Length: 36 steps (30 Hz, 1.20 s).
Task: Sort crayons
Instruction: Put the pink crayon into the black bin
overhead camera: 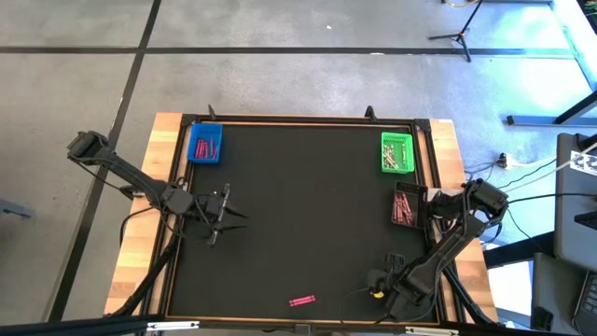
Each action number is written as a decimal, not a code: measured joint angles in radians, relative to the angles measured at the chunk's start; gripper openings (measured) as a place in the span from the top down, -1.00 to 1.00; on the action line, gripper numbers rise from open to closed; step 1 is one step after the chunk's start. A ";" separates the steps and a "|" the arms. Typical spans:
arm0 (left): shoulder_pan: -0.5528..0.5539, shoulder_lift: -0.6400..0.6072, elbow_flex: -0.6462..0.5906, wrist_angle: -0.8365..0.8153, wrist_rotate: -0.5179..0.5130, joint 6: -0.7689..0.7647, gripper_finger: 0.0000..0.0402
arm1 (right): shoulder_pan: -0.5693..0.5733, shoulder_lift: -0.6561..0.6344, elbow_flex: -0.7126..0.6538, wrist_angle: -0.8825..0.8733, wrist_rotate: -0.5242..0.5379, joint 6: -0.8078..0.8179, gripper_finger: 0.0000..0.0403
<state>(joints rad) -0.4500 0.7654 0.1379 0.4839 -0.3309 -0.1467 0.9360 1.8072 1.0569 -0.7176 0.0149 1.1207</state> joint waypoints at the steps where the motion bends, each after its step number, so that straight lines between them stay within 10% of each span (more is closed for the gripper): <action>1: 0.000 0.000 0.000 0.000 0.000 0.000 0.43 | 0.000 0.000 0.000 0.001 0.000 0.000 0.77; 18: 0.000 0.000 0.000 0.000 -0.001 0.007 0.43 | -0.058 -0.113 -0.007 -0.048 0.038 -0.003 0.95; 36: 0.000 0.000 0.000 0.000 -0.032 0.019 0.43 | -0.248 -0.453 -0.004 -0.638 0.328 0.313 0.94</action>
<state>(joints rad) -0.4503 0.7654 0.1379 0.4843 -0.3628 -0.1280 0.6876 1.3544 1.0527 -1.3554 0.3430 1.4338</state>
